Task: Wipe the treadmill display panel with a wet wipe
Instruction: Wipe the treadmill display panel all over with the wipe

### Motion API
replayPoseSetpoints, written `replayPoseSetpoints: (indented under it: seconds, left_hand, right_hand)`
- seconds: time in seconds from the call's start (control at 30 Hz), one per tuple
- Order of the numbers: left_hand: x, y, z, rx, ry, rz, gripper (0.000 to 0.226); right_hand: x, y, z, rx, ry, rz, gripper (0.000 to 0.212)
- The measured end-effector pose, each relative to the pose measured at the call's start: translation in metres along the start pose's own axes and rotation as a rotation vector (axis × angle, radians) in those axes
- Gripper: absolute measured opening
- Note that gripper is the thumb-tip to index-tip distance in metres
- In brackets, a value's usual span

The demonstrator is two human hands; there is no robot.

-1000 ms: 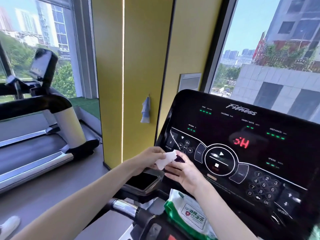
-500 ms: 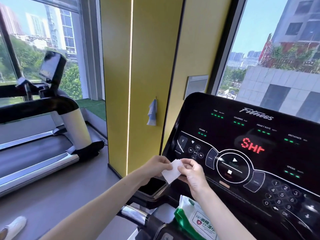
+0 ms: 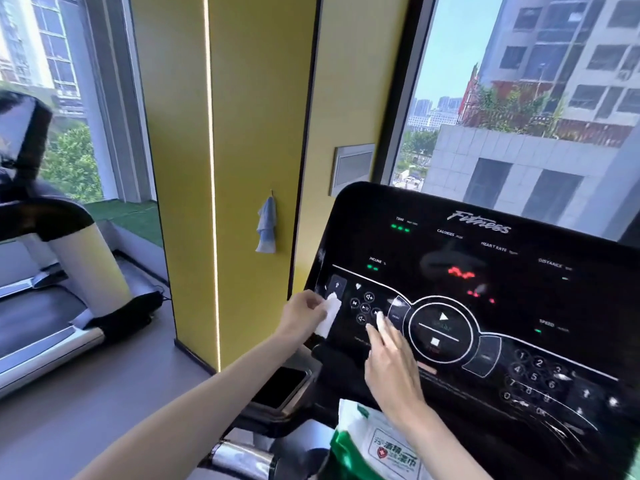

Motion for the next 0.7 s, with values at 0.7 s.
replayPoseSetpoints:
  seconds: [0.7]
  left_hand:
    - [-0.057, 0.031, 0.037, -0.597, 0.359, 0.433, 0.025]
  right_hand:
    - [-0.027, 0.029, -0.017, 0.108, 0.086, -0.257, 0.062]
Point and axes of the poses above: each hand's wrist, its own z-axis towards the middle knuckle, its own x-axis out of the back of the hand, y = z × x, the point moved 4 cm from there along z, towards the middle knuckle, and after that the axes turned 8 degrees about -y, right-handed, at the moved point
